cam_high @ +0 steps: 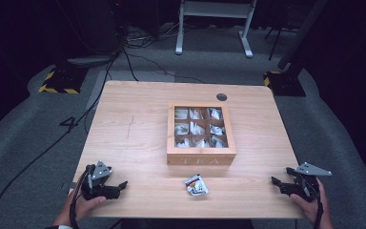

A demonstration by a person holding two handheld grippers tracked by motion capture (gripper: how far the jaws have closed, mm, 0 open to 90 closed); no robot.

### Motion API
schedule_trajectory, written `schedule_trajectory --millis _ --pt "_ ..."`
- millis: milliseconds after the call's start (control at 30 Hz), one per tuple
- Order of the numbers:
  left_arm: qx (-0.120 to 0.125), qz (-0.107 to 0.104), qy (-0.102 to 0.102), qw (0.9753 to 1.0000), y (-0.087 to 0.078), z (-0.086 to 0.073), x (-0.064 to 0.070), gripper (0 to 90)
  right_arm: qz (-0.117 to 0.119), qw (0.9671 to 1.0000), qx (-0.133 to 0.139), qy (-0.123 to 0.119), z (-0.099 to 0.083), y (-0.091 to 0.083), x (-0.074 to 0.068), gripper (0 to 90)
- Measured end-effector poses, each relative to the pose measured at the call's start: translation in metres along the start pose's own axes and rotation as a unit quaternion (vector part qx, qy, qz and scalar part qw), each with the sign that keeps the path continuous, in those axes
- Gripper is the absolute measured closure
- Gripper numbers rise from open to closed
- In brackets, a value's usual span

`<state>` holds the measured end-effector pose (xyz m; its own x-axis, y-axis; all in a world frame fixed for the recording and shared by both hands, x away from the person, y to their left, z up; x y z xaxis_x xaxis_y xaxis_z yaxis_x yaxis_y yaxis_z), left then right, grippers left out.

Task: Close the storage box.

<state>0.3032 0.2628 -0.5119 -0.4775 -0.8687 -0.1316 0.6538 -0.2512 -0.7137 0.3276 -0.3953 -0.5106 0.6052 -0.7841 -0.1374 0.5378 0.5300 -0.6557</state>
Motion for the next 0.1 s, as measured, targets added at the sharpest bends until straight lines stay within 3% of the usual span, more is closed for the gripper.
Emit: schedule_trajectory --millis 100 --pt "0.000 0.000 0.000 1.0000 0.0001 0.0001 -0.0001 15.0 0.000 1.0000 0.000 0.000 0.0000 0.0000 0.0000 19.5"
Point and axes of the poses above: each handheld gripper's, and its own axes: y roughly forward along the jaws, z roughly out of its top, x roughly to its right, the point moved 1 cm from there along y, roughly forward along the jaws, and after that the axes turned 12 degrees about z, right-handed, at the moved point
